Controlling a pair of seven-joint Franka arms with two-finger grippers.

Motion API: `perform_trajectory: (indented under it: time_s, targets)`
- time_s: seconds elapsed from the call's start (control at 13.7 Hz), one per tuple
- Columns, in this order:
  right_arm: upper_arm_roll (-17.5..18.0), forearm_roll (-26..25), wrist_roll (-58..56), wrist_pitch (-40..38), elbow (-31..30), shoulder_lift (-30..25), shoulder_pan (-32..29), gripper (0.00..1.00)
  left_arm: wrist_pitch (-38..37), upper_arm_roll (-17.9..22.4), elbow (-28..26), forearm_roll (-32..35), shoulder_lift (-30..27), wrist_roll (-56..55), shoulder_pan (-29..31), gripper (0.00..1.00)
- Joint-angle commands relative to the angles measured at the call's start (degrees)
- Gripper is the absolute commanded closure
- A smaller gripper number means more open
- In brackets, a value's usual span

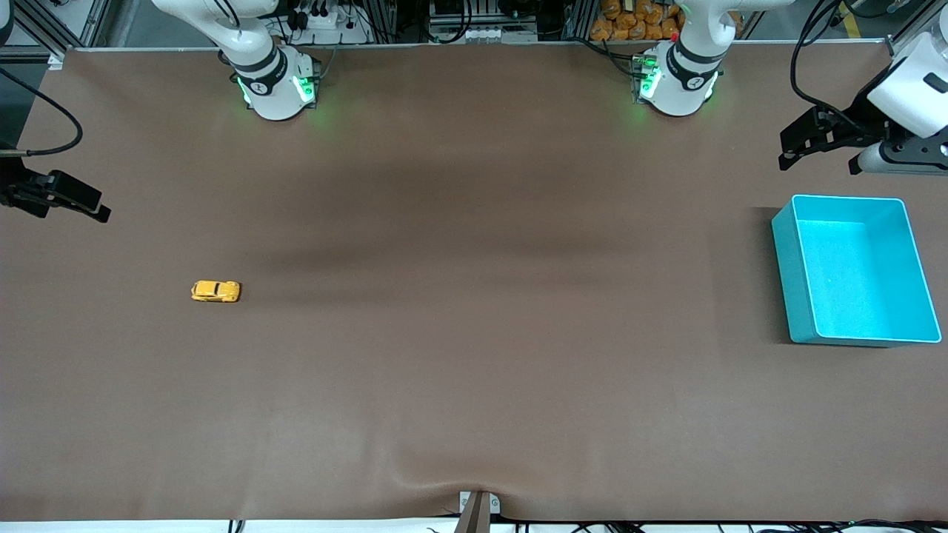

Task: Wind and store yellow beetle car
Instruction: 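Reach the right gripper toward the yellow beetle car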

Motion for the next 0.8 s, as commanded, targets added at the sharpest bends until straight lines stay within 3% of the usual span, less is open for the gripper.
perform_trajectory:
  time_s: [0.0,0.15,0.73]
  targets:
    - [0.28,-1.92,0.97,0.85,0.60,0.94,0.20,0.00,0.54,-0.38,0.10,1.31,-0.17,-0.61,0.18,0.00]
    - [0.45,-5.27,1.24,1.04,0.33,1.46,0.99,0.00,0.63,-0.38,0.18,1.31,-0.08,-0.61,0.01,0.00]
    - [0.19,-5.72,1.94,-0.71,0.33,3.13,0.11,0.00,0.72,-0.38,0.19,1.31,0.18,-0.52,0.36,0.00]
